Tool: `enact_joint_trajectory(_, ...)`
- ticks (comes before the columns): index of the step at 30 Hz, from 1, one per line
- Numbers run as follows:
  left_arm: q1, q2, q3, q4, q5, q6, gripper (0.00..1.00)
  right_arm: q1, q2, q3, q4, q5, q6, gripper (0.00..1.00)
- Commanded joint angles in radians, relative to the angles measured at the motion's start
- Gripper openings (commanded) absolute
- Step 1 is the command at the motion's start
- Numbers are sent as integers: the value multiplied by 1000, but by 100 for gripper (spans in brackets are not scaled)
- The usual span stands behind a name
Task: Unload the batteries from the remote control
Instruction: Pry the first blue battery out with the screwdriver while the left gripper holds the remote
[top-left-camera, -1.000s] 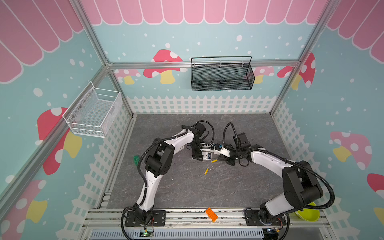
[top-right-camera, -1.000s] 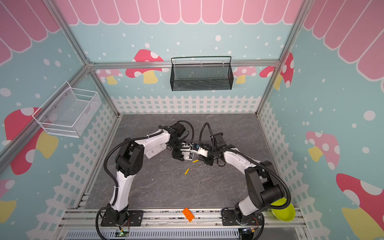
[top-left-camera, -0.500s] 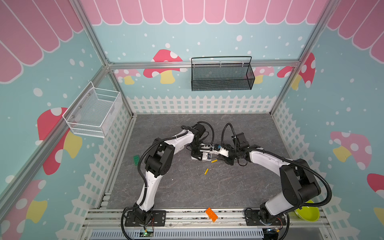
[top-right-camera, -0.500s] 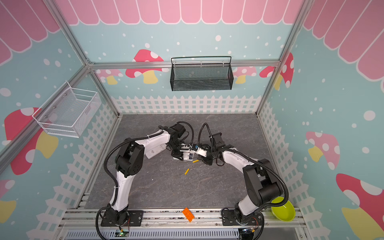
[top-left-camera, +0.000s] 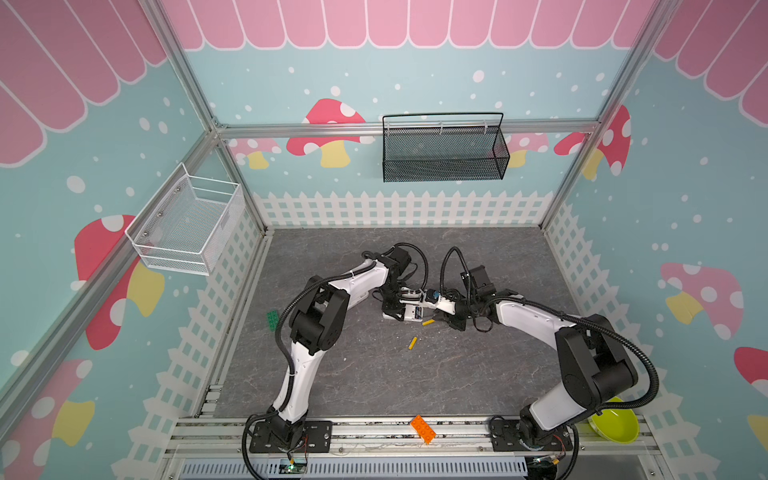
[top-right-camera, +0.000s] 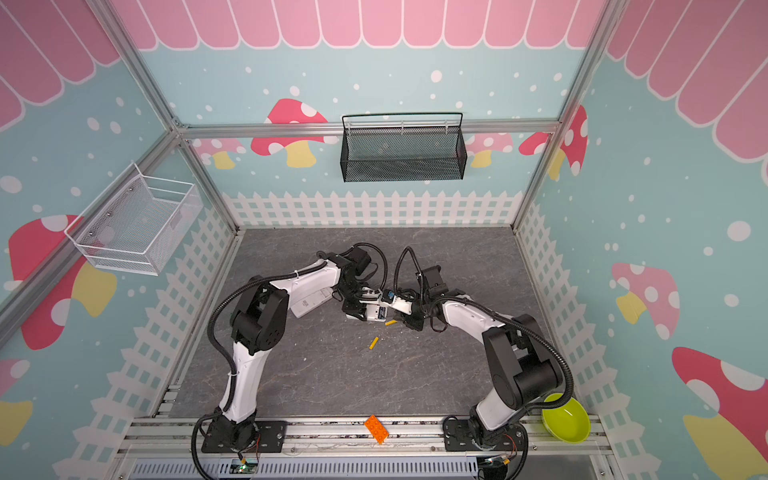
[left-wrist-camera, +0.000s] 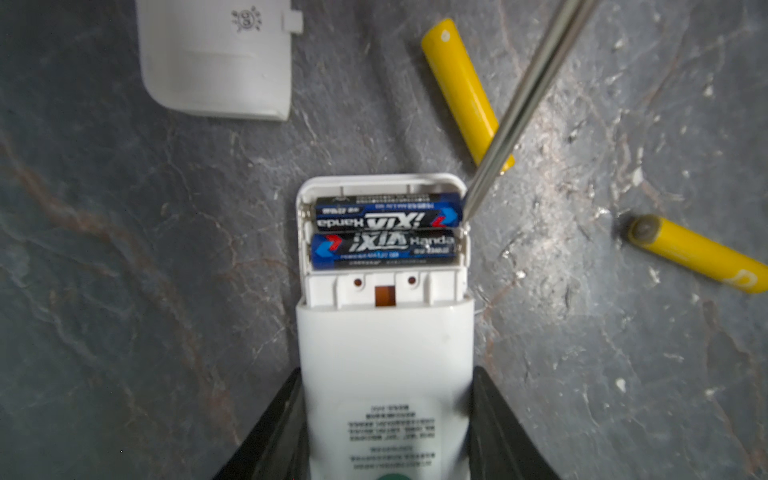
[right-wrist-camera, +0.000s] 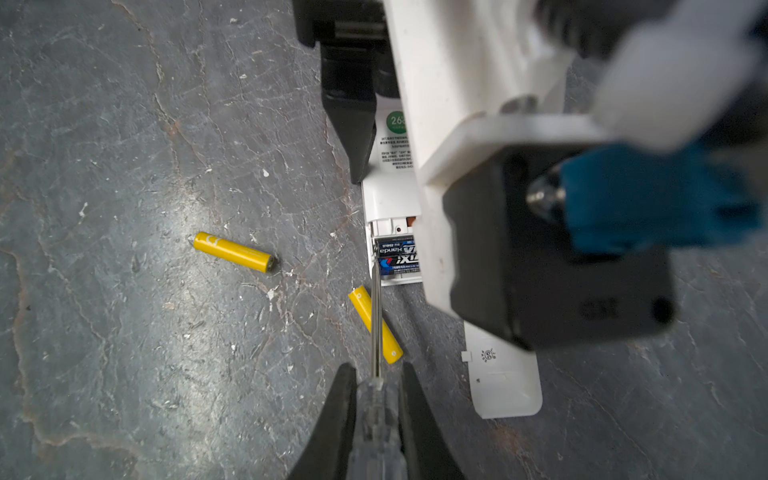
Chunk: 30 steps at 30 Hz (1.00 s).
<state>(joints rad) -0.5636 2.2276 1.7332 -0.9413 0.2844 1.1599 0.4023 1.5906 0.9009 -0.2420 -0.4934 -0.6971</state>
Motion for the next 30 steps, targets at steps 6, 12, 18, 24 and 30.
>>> enact_joint_trajectory(6,3,22,-13,-39,-7,56,33,22,-21,-10,36,142,-67,0)
enact_joint_trajectory(12,-2,19,-24,-39,-14,67,33,27,-69,-32,98,167,-79,0)
enact_joint_trajectory(18,-6,16,-28,-37,-16,64,33,27,-79,-39,108,175,-87,0)
enact_joint_trajectory(24,-10,12,-29,-34,-7,57,33,27,-83,-47,121,173,-78,0)
enact_joint_trajectory(30,-12,14,-34,-31,-18,66,33,27,-83,-48,137,173,-70,0)
